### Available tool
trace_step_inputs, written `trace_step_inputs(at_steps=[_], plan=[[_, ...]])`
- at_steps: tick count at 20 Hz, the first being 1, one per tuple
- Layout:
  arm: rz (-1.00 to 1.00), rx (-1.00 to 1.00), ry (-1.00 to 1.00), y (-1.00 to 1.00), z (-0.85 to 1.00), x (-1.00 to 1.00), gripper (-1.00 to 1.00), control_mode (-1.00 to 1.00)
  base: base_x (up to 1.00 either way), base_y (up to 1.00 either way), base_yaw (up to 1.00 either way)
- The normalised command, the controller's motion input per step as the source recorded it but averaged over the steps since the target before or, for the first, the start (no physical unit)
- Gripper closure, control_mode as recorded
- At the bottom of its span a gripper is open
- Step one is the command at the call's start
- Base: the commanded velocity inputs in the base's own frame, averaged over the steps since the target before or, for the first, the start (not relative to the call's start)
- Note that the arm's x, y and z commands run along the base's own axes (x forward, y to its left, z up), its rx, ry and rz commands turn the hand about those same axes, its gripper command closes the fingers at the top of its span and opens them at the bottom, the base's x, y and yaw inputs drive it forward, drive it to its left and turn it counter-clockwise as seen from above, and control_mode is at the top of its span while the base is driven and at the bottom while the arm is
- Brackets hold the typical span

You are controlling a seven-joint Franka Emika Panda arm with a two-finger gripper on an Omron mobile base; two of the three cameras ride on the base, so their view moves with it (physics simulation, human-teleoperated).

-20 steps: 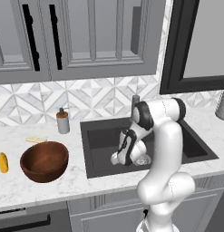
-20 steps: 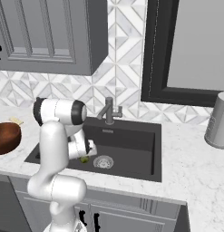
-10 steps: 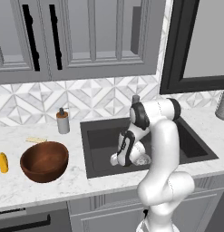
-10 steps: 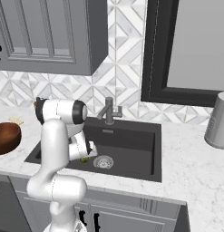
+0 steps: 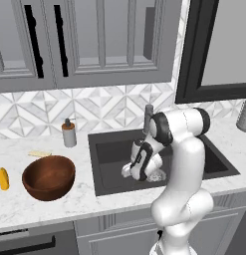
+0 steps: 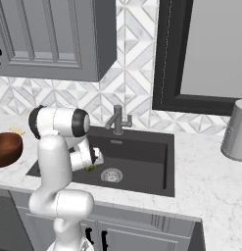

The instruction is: Pick the lime from the sink and place it in the bowl. Then pick the bowl and place it in the microwave. Then close the microwave door and press the start button.

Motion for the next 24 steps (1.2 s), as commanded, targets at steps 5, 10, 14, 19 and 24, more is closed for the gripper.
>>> trace_step_inputs(at_steps=[5,10,14,19,24], plan=[[0.00,0.09,-0.11,0.30,1.00,-0.26,1.00,-1.00,0.00,0.00,0.00],[0.00,0.14,-0.05,0.52,1.00,-0.11,1.00,-1.00,0.00,0.00,0.00],[0.00,0.14,-0.14,0.32,1.00,0.29,1.00,-1.00,0.00,0.00,0.00],[0.00,0.13,-0.17,0.13,1.00,0.38,1.00,-1.00,0.00,0.00,0.00],[0.00,0.07,-0.03,0.11,1.00,0.00,1.00,-1.00,0.00,0.00,0.00]])
